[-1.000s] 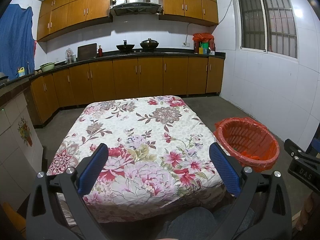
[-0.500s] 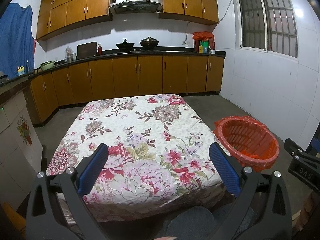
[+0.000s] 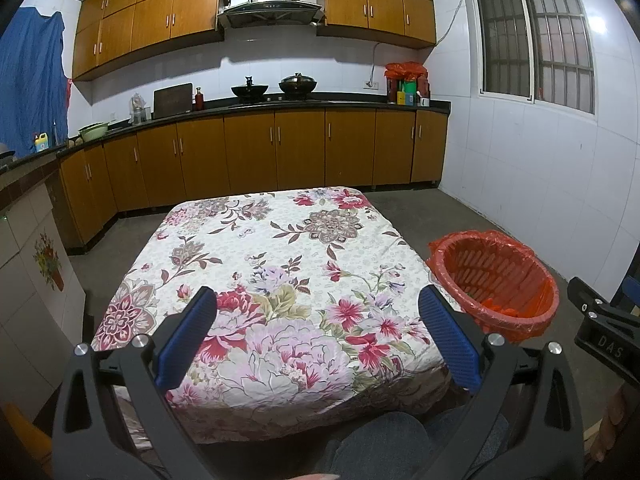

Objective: Collect trash

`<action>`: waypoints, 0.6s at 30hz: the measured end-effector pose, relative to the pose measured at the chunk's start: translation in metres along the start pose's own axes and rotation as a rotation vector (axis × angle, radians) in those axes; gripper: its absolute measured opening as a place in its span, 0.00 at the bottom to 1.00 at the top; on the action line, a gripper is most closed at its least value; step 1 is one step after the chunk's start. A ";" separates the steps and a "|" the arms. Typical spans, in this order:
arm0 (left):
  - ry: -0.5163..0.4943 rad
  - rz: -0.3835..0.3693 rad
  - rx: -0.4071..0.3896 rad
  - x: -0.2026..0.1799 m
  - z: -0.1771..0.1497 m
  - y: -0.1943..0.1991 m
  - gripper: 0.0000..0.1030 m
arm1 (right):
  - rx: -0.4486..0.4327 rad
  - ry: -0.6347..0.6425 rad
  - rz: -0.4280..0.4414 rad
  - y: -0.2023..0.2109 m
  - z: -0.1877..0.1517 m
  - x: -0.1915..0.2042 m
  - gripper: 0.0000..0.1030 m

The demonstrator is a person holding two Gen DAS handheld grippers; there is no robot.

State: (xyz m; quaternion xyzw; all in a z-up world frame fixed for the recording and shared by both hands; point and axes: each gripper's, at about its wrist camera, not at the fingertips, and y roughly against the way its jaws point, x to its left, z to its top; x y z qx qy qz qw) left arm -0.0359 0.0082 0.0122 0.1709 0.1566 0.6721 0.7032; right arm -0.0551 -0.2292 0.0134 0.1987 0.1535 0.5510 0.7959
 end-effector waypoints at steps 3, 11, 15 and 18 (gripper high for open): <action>0.000 -0.001 0.001 0.000 -0.001 0.000 0.96 | 0.002 -0.001 0.000 0.000 -0.001 0.000 0.98; -0.004 -0.002 0.005 -0.002 -0.004 0.000 0.96 | 0.002 0.000 0.000 0.000 0.000 0.000 0.98; -0.008 -0.001 0.001 -0.001 -0.004 0.000 0.96 | 0.003 -0.001 0.001 -0.001 0.000 -0.001 0.98; -0.008 -0.003 0.002 0.000 -0.005 0.000 0.96 | 0.004 -0.001 0.001 0.000 -0.001 0.000 0.98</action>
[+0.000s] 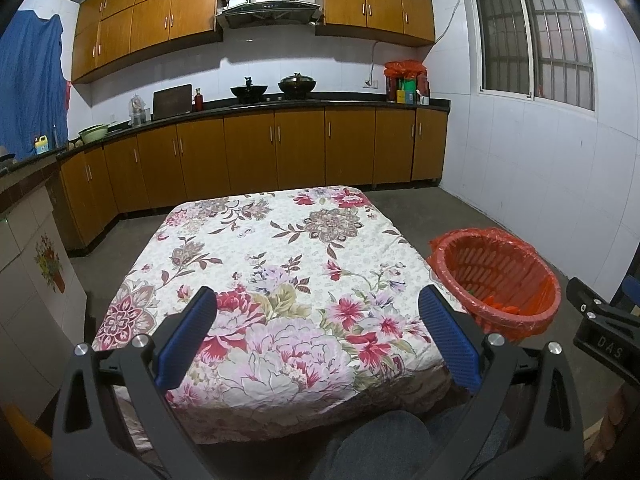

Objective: Collect trash

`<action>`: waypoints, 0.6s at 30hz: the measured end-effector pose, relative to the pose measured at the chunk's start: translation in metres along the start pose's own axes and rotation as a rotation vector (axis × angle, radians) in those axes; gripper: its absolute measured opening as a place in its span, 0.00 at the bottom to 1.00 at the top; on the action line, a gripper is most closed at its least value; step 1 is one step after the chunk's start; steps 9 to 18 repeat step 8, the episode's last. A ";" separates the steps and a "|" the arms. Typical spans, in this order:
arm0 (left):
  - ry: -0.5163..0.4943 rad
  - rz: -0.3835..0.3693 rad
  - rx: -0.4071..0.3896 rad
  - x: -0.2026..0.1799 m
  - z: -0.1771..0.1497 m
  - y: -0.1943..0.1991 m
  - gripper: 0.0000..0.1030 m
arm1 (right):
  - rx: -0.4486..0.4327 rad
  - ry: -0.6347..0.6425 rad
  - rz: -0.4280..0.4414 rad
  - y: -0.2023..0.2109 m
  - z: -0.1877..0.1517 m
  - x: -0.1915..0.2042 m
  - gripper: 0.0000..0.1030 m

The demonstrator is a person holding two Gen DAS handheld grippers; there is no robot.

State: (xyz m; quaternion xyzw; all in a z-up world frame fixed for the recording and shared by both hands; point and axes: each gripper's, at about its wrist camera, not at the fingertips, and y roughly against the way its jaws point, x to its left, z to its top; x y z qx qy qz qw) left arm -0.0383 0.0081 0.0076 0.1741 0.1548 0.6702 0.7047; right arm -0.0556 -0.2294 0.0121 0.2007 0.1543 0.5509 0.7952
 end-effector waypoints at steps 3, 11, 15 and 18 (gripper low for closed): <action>0.001 -0.001 0.004 0.001 0.001 -0.001 0.96 | 0.002 -0.001 0.001 0.001 -0.003 0.000 0.98; 0.002 -0.005 0.009 0.002 0.003 -0.002 0.96 | 0.004 -0.002 0.001 0.002 -0.007 0.000 0.98; 0.002 -0.005 0.009 0.002 0.003 -0.002 0.96 | 0.004 -0.002 0.001 0.002 -0.007 0.000 0.98; 0.002 -0.005 0.009 0.002 0.003 -0.002 0.96 | 0.004 -0.002 0.001 0.002 -0.007 0.000 0.98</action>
